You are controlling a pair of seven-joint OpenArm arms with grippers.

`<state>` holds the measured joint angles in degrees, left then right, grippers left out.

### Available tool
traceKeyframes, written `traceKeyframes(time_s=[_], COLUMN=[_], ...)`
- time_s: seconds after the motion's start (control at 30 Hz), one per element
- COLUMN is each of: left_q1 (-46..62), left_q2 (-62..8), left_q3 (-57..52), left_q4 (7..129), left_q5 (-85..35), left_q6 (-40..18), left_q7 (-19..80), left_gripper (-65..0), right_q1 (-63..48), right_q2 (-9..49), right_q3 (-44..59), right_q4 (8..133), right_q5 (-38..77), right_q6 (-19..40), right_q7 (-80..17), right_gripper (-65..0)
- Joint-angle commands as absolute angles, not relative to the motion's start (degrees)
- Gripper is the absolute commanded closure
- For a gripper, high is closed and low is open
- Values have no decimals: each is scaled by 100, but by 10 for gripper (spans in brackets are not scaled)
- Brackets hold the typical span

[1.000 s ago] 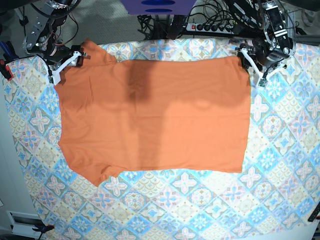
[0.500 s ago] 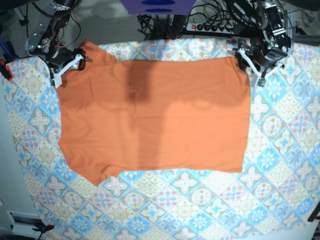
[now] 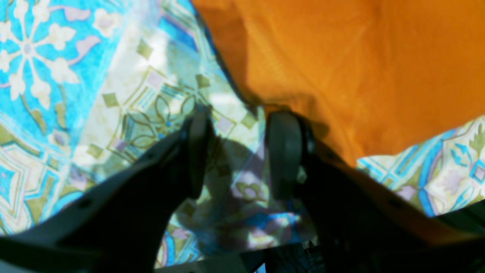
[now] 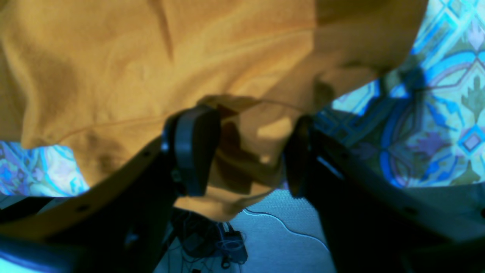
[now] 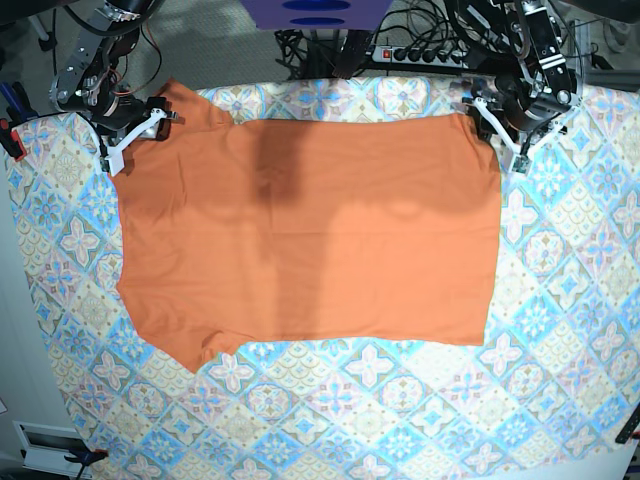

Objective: Fold the T-shirt properly
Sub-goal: 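Pull the shoulder edges apart with both grippers to straighten the shirt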

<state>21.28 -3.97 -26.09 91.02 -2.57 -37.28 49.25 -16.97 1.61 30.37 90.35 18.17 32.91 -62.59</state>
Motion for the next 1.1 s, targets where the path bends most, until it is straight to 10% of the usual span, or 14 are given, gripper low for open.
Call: traceKeyframes(time_s=[0.0,0.33,1.07], left_q1=[2220,2246,2545], left_q2=[-251,-242,-620], left_q3=[-2510,-1763,-1736], left_q4=[9024,9024,9024], left_q5=[-391,-435,-1833], left_q6=[-4000,-4000,-4000], left_q7=[5244,5270,5288], left_gripper=[-248,-248,-256], right_q1=[-1692,-1684,-1675], right_q2=[171,154,48], right_q3=[3037,3029,3002], right_q4=[9068,9068,9077], right_q5=[1868,1297,760], right_q6=[3336,3327,3327], right_q7=[-6308,-6308,-6308], right_gripper=[-275,-83,-78])
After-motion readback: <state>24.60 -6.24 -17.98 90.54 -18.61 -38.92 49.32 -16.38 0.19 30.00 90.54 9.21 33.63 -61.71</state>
